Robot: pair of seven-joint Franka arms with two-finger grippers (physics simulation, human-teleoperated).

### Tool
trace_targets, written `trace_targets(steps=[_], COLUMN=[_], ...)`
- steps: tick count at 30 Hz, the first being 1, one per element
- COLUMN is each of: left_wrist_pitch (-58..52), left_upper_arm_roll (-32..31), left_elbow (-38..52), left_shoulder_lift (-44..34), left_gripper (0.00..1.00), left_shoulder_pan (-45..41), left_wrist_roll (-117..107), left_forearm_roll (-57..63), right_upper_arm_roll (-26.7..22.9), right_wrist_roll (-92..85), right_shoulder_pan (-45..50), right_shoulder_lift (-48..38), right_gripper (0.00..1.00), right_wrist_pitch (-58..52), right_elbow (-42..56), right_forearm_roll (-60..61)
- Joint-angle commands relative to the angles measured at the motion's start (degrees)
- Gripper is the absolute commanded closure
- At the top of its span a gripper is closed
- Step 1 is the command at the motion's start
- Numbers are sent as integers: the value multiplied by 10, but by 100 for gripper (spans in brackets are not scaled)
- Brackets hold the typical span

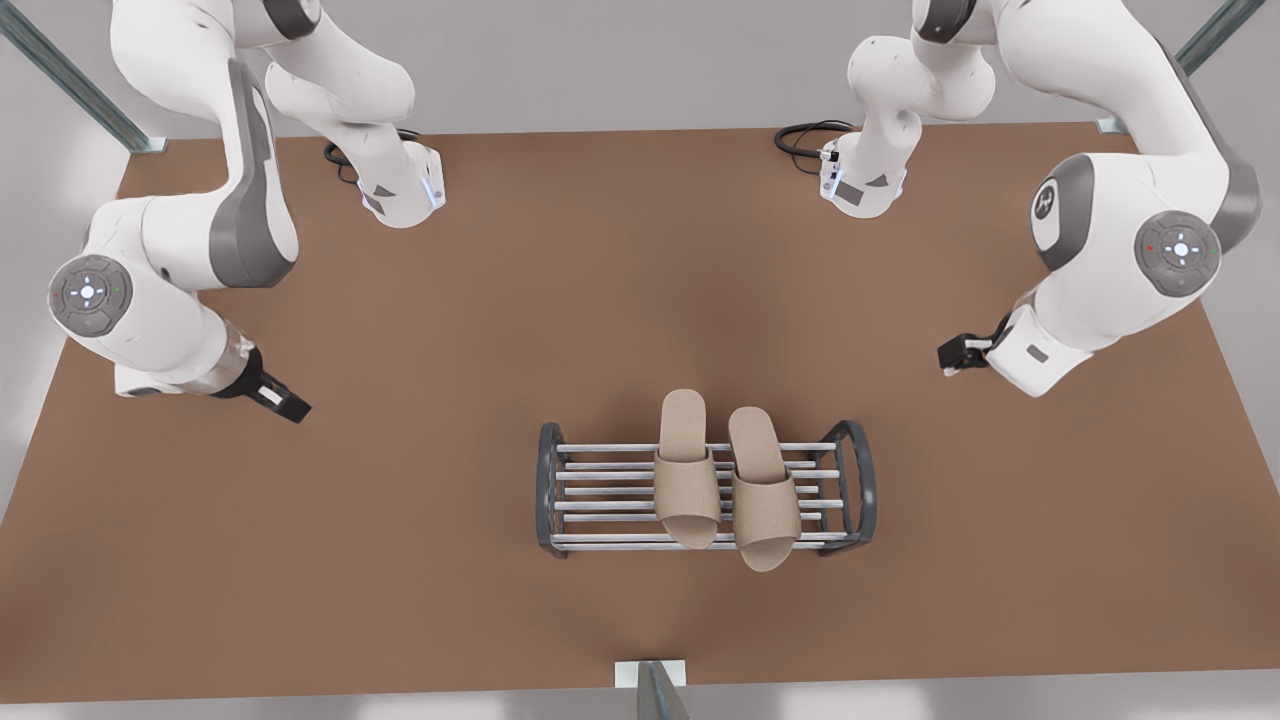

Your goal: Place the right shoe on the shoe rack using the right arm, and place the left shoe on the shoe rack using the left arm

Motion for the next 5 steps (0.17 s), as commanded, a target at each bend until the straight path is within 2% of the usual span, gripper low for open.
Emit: trace_targets(steps=[1,5], left_wrist_pitch=[0,-1], left_upper_arm_roll=[-4,-3], left_elbow=[0,0], left_shoulder_lift=[-2,-2], left_gripper=[0,0], left_shoulder_pan=[3,3], left_wrist_roll=[51,51], left_forearm_roll=[0,0], right_upper_arm_roll=[0,0], right_wrist_roll=[-480,-396], right_shoulder_pan=[-4,-7], right_shoulder_lift=[13,15], right_gripper=[0,0], right_wrist_pitch=[-19,-19], right_elbow=[13,14], right_forearm_roll=[-9,-7])
